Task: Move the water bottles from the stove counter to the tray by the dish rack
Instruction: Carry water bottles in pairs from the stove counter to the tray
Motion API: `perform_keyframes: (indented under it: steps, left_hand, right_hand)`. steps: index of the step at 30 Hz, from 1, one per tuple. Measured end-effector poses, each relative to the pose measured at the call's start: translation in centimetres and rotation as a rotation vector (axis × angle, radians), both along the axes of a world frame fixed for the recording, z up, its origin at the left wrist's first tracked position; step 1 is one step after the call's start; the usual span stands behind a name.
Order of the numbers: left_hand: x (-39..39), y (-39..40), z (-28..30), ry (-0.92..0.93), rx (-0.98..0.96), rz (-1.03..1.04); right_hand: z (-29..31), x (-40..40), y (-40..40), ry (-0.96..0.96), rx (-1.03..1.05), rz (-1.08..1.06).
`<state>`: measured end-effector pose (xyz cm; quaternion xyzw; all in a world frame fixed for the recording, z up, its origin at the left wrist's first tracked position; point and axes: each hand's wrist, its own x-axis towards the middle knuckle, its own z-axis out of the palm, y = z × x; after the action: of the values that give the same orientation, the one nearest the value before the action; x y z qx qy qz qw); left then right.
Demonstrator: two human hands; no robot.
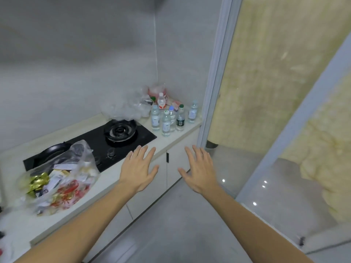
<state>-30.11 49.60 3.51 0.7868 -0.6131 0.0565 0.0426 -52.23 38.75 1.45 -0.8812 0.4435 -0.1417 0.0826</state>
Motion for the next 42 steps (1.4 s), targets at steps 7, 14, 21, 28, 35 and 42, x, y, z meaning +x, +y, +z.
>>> perform_keyframes:
  steps: [7, 14, 21, 28, 35, 42]
  left_hand:
    - [0.1, -14.8, 0.2, 0.031, -0.019, -0.001]
    - [3.7, -27.8, -0.9, 0.092, -0.044, 0.011]
    - [9.5, -40.8, -2.9, 0.156, -0.040, 0.026]
    - [13.4, -50.0, -4.3, 0.194, 0.095, 0.084]
    - [14.2, -55.9, -6.0, 0.182, 0.395, 0.240]
    - [14.1, -58.4, -6.8, 0.122, 0.509, 0.319]
  right_hand:
    - [0.0, 0.9, -13.8, 0.051, 0.006, 0.026]
    - [-0.3, 4.9, -26.4, 0.026, -0.026, 0.031]
    - [-1.5, 11.3, -39.2, 0.067, -0.022, 0.063]
    - [-2.6, 17.6, -48.4, 0.101, 0.068, 0.120]
    - [-5.9, 21.3, -54.7, 0.222, 0.160, 0.360]
    - [-6.9, 22.7, -58.8, 0.213, 0.200, 0.602]
